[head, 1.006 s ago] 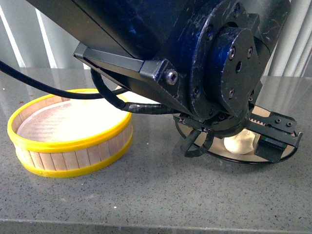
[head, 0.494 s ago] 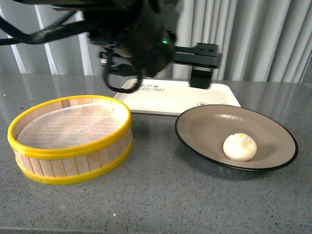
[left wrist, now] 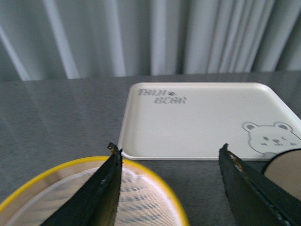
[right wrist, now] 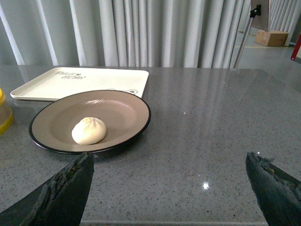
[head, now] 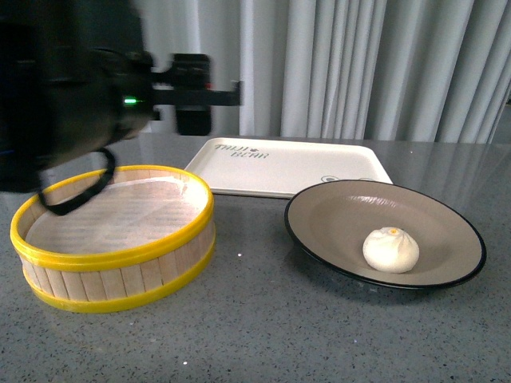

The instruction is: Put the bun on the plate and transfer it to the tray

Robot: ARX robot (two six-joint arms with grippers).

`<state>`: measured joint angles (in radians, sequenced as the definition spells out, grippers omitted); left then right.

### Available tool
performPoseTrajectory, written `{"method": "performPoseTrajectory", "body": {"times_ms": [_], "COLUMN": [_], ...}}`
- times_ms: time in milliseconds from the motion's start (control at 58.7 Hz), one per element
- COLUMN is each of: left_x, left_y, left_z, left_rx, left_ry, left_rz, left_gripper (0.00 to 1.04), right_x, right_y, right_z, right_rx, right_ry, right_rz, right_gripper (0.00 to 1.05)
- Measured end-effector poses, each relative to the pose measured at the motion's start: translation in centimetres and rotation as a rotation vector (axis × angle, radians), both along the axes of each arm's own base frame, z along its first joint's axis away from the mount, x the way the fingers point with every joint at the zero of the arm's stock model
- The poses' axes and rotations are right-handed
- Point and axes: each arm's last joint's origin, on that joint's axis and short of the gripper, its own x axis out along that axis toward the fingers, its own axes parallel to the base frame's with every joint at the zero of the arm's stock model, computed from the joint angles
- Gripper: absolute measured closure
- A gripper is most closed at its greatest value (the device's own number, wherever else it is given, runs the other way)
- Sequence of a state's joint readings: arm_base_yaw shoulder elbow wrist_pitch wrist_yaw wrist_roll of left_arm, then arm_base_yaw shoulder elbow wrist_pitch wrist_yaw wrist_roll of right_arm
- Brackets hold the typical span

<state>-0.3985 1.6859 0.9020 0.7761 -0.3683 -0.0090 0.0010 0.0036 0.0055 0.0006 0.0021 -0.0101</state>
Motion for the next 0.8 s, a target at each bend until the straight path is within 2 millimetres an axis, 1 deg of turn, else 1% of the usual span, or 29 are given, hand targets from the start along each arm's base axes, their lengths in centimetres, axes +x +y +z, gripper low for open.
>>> {"method": "performPoseTrajectory", "body": {"times_ms": [34,102,136,153,188,256,307,358,511,801], "left_x": [-1.1,-2.8,-3.9,-4.1,-5.1,-6.5,-7.8,-8.9,-11.4,-15.0], "left_y": [1.4,3.4,4.5,4.7,5.6,6.4,7.1,7.8,9.6,11.2], "left_z": [0.1,-0.7,-1.2,-1.3,-1.9,-2.8,-3.4,-3.8,-4.6,-5.6], "left_rx": [-0.01,-0.012,-0.01,-0.01,-0.006,-0.001,0.0,0.004,0.003,0.002], "left_ry": [-0.027,-0.033,-0.03,-0.028,-0.019,-0.003,0.004,0.004,0.002,0.002], "left_rz": [0.015,0.034,0.039,0.044,0.048,0.032,0.013,0.01,0.032,0.026], "left_gripper": [0.53,0.64,0.71,0.73,0.8,0.91,1.01,1.01,1.01,1.01], "right_x": [0.0,0.0,0.0,0.0,0.0,0.0,0.0,0.0,0.0,0.0], "right_y": [0.0,0.0,0.0,0.0,0.0,0.0,0.0,0.0,0.0,0.0], "right_z": [0.0,0.0,0.0,0.0,0.0,0.0,0.0,0.0,0.0,0.0], "right_rx": [0.0,0.0,0.0,0.0,0.0,0.0,0.0,0.0,0.0,0.0], "right_ry": [0.0,0.0,0.0,0.0,0.0,0.0,0.0,0.0,0.0,0.0], "right_rz": [0.0,0.004,0.004,0.004,0.003,0.003,0.003,0.003,0.003,0.003], "right_gripper": [0.08,0.08,0.08,0.08,0.08,0.08,0.08,0.08,0.08,0.08]}}
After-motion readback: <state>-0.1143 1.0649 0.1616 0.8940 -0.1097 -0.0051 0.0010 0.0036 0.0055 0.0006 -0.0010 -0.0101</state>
